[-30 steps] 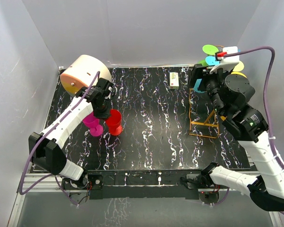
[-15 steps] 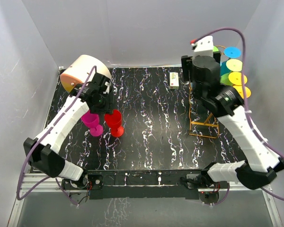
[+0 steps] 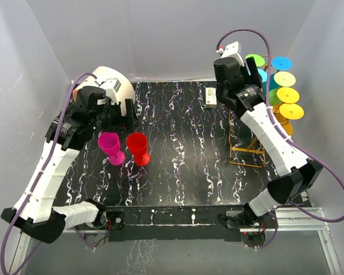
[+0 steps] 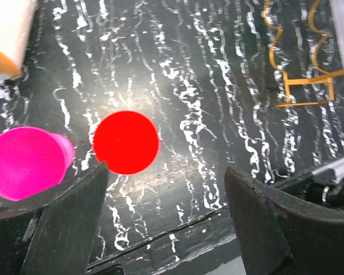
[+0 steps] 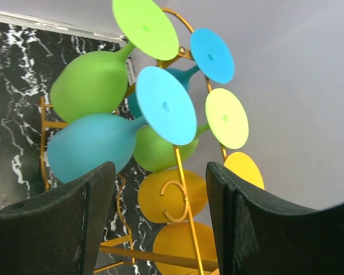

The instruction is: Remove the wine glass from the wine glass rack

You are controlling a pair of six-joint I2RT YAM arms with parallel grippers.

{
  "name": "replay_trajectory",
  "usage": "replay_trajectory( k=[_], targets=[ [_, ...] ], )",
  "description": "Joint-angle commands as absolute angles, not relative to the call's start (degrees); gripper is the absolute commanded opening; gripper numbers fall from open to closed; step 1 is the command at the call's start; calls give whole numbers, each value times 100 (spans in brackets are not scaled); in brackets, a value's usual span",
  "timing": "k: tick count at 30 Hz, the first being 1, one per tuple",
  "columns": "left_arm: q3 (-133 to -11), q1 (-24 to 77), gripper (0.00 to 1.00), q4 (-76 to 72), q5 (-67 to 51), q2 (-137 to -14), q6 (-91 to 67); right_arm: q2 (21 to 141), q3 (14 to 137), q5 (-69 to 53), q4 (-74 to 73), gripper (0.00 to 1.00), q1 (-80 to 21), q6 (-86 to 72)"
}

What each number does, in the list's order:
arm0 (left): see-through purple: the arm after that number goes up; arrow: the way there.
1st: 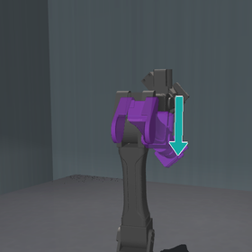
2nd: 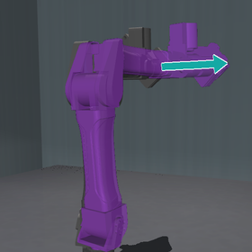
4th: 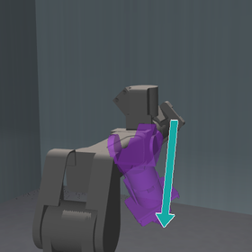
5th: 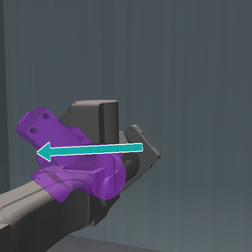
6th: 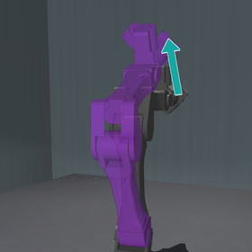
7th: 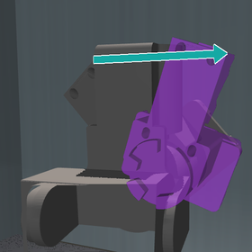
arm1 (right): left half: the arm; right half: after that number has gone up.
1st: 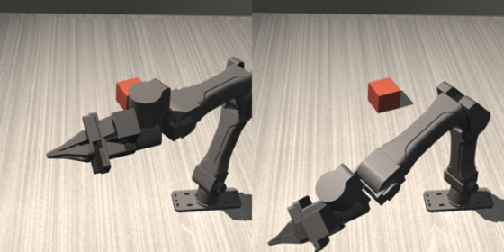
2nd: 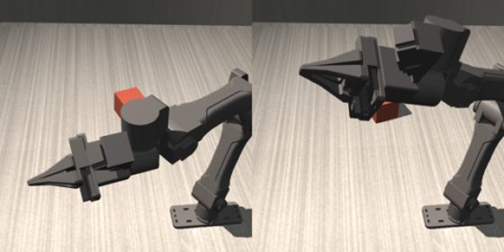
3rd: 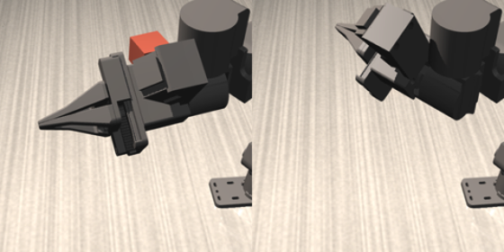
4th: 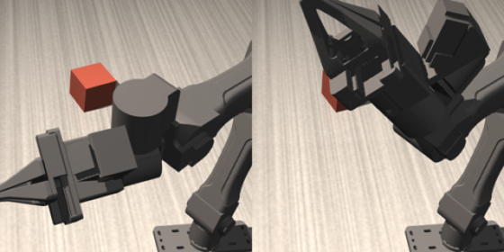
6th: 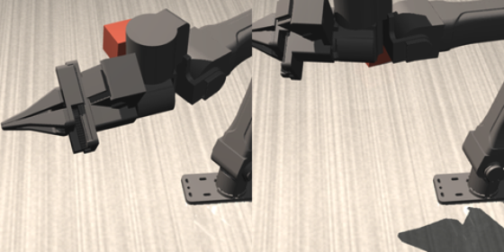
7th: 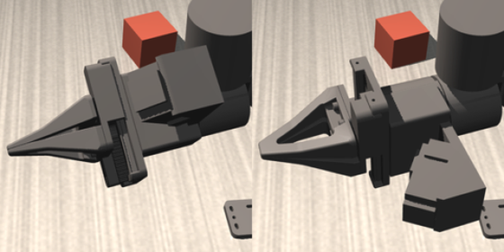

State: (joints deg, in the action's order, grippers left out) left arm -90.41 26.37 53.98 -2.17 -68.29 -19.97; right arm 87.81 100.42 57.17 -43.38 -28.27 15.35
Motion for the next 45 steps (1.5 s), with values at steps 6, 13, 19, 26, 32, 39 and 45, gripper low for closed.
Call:
replay_trajectory(
  k=[6, 13, 19, 26, 32, 39, 45],
  targets=[
    [-8617, 2628, 90, 4645, -1065, -6151, -2134, 8912, 10462, 5968, -3456, 59, -2545, 2230],
    [-8596, 2628, 92, 4473, -1124, -6049, -2166, 9213, 10787, 5805, -3454, 56, -2489, 2305],
    [-8603, 2623, 93, 4479, -1078, -6063, -2121, 9409, 10879, 5687, -3482, 53, -2322, 2261],
    [-8597, 2628, 95, 4466, -1011, -6034, -2065, 9615, 11014, 5401, -3657, 49, -2157, 2110],
    [-8552, 2628, 95, 4465, -1012, -5995, -2058, 9737, 11130, 5316, -3712, 42, -2054, 2057],
    [-8559, 2628, 95, 4501, -978, -5953, -2030, 9743, 11105, 5386, -3671, 37, -1996, 2069],
    [-8583, 2627, 95, 4517, -969, -5942, -2023, 9806, 11175, 5396, -3670, 32, -1986, 2099]
  ],
)
